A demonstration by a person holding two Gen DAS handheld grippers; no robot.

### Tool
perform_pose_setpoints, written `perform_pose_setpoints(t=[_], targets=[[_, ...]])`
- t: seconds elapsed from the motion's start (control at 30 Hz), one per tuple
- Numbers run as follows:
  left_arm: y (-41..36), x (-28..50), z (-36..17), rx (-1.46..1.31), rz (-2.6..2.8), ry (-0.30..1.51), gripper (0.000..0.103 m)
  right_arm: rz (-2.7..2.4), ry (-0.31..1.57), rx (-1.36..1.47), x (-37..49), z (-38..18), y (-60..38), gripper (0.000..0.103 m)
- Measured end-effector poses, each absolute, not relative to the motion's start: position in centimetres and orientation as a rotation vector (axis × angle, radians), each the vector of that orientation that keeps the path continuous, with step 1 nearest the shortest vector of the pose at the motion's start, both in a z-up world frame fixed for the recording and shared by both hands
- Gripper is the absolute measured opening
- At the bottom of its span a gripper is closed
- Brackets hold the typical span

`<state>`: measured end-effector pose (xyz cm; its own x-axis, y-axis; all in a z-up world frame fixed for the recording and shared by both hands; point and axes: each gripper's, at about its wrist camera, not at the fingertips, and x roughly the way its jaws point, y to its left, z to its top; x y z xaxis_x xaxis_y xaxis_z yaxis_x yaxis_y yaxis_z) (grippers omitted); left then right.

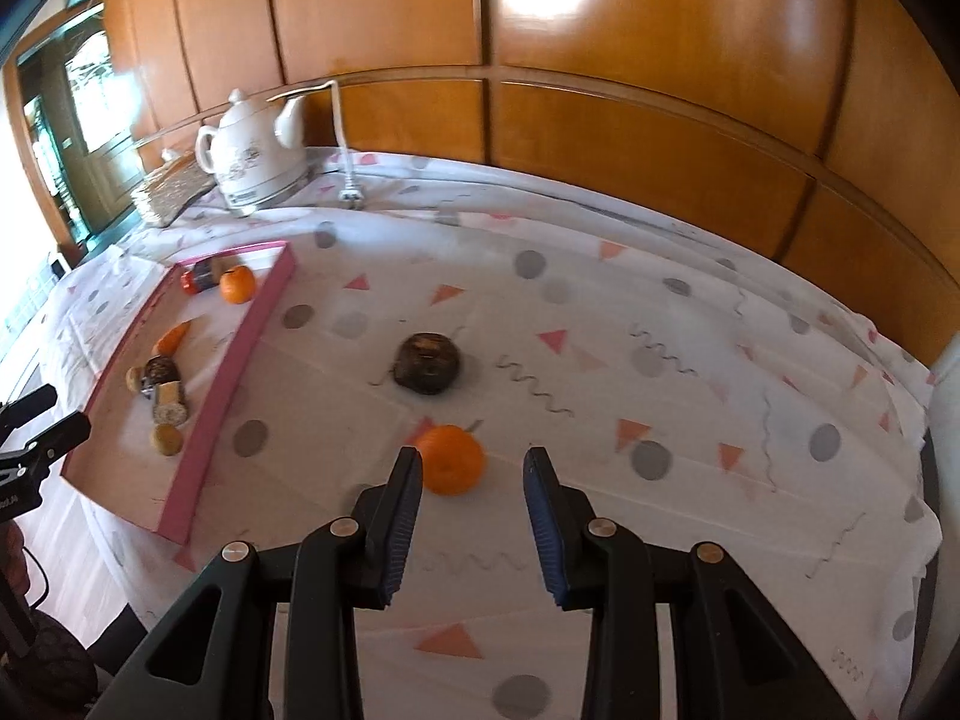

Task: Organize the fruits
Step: 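Move the left tool down toward the orange on the cloth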

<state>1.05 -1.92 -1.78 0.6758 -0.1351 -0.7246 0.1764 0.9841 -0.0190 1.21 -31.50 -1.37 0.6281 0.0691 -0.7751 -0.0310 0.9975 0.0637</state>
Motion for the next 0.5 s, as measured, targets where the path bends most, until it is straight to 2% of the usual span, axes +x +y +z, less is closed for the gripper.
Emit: perform_pose_setpoints(t=[0.5], targets=[[-7.0, 1.9, -1.9, 0.137, -0.268, 0.81, 0.094, -0.132, 0.912, 0.106, -0.3, -1.7, -38.9, 0.035]])
